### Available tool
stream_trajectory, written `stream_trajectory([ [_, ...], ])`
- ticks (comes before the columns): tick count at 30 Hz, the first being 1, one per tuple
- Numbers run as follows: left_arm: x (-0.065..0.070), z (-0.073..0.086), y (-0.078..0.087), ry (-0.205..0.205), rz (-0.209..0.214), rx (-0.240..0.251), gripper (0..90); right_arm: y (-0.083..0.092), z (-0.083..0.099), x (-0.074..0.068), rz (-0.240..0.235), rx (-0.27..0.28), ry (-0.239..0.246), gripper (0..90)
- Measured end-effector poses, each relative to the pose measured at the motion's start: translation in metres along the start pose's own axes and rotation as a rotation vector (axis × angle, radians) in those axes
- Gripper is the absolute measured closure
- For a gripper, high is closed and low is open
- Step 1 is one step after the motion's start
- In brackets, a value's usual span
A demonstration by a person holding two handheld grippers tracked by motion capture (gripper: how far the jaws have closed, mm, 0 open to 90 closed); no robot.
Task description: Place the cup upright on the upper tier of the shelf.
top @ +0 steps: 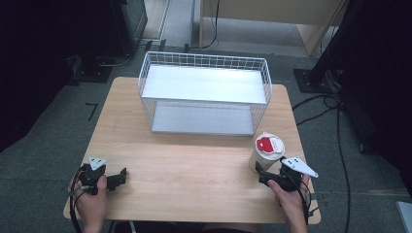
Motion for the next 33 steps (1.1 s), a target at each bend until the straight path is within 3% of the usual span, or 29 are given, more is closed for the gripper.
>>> stream_trajectory([
  [17, 0.0, 0.0, 0.0, 0.0, 0.0, 0.0, 0.0, -0.023, -0.008, -0.004, 0.05, 0.033, -0.056, 9.0],
  [29, 0.0, 0.0, 0.0, 0.0, 0.0, 0.0, 0.0, -0.027, -0.012, -0.007, 0.113, 0.07, -0.042, 12.2],
  [33, 0.0, 0.0, 0.0, 0.0, 0.0, 0.0, 0.0, -0.027, -0.015, -0.009, 0.103, 0.081, -0.057, 12.4],
])
Point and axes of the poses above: each handheld gripper's, and its own axes: y roughly backward along the jaws, z roughly out of its underside, x roughly to its right, the point moved 7 cm from there along -y, roughly forward along the jaws, and after that the axes turned 6 degrees about -x, right-handed, at the moved point
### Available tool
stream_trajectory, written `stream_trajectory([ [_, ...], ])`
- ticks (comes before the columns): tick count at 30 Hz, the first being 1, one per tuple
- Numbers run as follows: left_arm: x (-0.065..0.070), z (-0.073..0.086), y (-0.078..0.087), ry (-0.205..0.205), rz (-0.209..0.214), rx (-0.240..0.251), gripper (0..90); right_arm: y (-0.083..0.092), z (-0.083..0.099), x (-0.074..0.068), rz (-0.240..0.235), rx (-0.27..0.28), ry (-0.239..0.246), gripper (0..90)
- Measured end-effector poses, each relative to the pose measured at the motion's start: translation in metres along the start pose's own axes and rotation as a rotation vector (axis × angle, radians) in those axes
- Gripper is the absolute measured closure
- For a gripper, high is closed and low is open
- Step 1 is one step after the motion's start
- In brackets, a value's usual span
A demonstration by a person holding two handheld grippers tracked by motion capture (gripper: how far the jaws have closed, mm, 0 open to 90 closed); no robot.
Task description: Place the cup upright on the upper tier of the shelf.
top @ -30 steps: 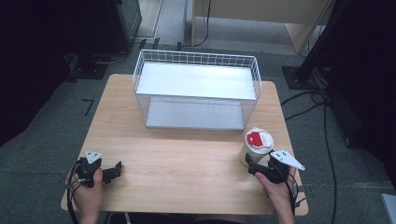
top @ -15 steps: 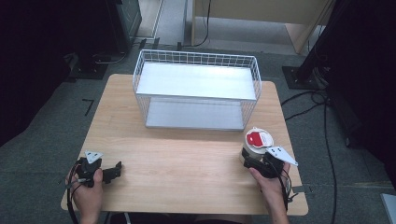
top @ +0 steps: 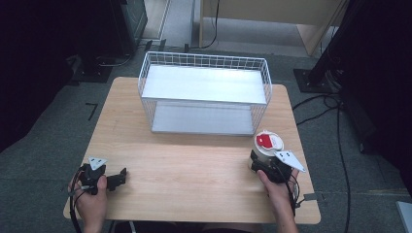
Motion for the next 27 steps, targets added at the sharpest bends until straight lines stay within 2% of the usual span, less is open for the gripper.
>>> stream_trajectory([
  [5, 0.0, 0.0, 0.0, 0.0, 0.0, 0.0, 0.0, 0.004, -0.007, -0.006, -0.013, 0.017, 0.003, 12.5],
  [17, 0.0, 0.0, 0.0, -0.001, 0.0, -0.001, 0.0, 0.016, -0.033, -0.029, -0.055, 0.071, 0.031, 12.6],
  [23, 0.0, 0.0, 0.0, -0.002, 0.0, -0.001, 0.0, 0.018, -0.044, -0.042, -0.07, 0.089, 0.053, 12.6],
  [27, 0.0, 0.0, 0.0, -0.001, 0.0, -0.001, 0.0, 0.02, -0.052, -0.053, -0.094, 0.1, 0.088, 12.6],
])
Point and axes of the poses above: each handheld gripper's, and its own axes: y roughly backward along the jaws, z roughly out of its underside, x roughly to its right, the point moved 7 cm from there along -y, roughly forward along the jaws, and after that the axes turned 6 degrees about -x, right-handed, at the moved point
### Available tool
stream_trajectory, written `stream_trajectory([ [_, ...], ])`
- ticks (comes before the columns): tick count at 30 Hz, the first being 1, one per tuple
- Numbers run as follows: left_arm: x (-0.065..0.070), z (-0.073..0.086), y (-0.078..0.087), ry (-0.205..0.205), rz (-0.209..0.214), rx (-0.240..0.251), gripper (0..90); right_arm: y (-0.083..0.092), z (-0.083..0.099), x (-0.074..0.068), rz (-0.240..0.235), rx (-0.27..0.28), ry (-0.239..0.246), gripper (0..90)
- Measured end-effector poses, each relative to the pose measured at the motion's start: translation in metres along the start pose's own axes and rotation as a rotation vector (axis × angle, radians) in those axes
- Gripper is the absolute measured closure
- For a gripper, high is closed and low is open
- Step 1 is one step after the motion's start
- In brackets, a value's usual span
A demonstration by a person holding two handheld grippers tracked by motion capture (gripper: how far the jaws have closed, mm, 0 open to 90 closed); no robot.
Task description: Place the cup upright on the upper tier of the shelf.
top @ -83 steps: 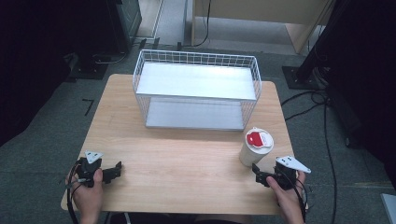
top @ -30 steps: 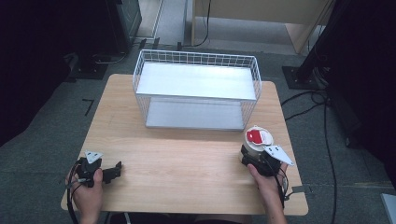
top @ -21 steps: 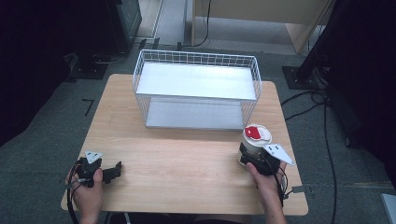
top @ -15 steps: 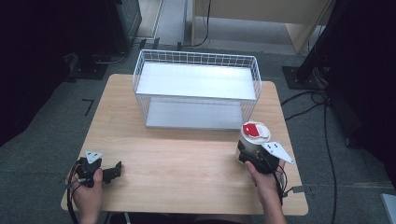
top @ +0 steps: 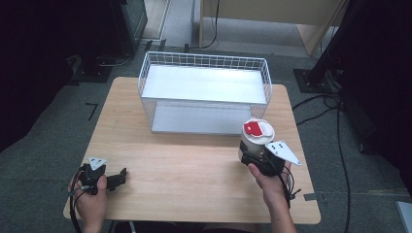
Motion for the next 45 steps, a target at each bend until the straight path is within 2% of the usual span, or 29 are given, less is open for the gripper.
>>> stream_trajectory([
  [9, 0.0, 0.0, 0.0, -0.001, 0.0, -0.001, 0.0, -0.005, -0.02, -0.025, -0.035, 0.02, 0.022, 12.7],
  [21, 0.0, 0.0, 0.0, -0.001, -0.001, -0.002, 0.0, -0.01, -0.049, -0.046, -0.057, 0.047, 0.054, 12.7],
  [32, 0.0, 0.0, 0.0, 0.002, 0.0, 0.0, 0.0, -0.015, -0.076, -0.055, -0.075, 0.067, 0.039, 12.7],
  [45, 0.0, 0.0, 0.0, 0.001, 0.0, 0.0, 0.0, -0.02, -0.107, -0.074, -0.094, 0.109, 0.068, 12.7],
])
Point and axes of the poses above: each handheld gripper's, and its own axes: y roughly backward along the jaws, z roughly out of its underside, x roughly to its right, the point moved 7 cm from there along -y, roughly forward along the jaws, and after that the axes turned 6 degrees about -x, right-handed, at the moved point
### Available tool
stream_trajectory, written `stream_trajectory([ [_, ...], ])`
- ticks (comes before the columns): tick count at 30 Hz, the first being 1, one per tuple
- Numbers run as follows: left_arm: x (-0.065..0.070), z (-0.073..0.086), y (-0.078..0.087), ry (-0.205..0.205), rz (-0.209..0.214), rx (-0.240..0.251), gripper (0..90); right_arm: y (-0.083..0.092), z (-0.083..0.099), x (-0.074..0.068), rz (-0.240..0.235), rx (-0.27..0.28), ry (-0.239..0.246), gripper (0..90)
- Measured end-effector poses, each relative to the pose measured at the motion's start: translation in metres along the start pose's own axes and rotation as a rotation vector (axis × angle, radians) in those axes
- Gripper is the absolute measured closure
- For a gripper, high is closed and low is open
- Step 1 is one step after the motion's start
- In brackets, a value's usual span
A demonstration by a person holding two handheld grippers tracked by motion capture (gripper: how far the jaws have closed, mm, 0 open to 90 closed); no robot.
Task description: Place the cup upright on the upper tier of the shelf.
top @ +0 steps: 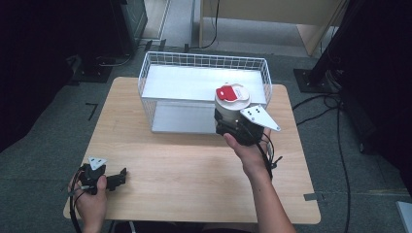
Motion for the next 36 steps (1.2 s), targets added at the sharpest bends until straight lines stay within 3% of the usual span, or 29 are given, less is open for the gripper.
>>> stream_trajectory([
  [6, 0.0, 0.0, 0.0, 0.0, 0.0, 0.0, 0.0, -0.005, -0.02, -0.009, -0.008, 0.036, 0.007, 12.7],
  [22, 0.0, 0.0, 0.0, 0.001, 0.0, 0.0, 0.0, -0.022, -0.054, -0.022, -0.016, 0.073, 0.02, 12.7],
  [36, 0.0, 0.0, 0.0, 0.0, 0.0, 0.001, 0.0, -0.057, -0.071, -0.015, 0.003, 0.084, -0.006, 12.7],
])
Point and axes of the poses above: each handheld gripper's, and its own axes: y roughly backward along the jaws, z roughly out of its underside, x roughly to its right, the point moved 7 cm from there along -y, roughly forward along the jaws, and after that the axes turned 6 degrees about -x, right-handed, at the moved point
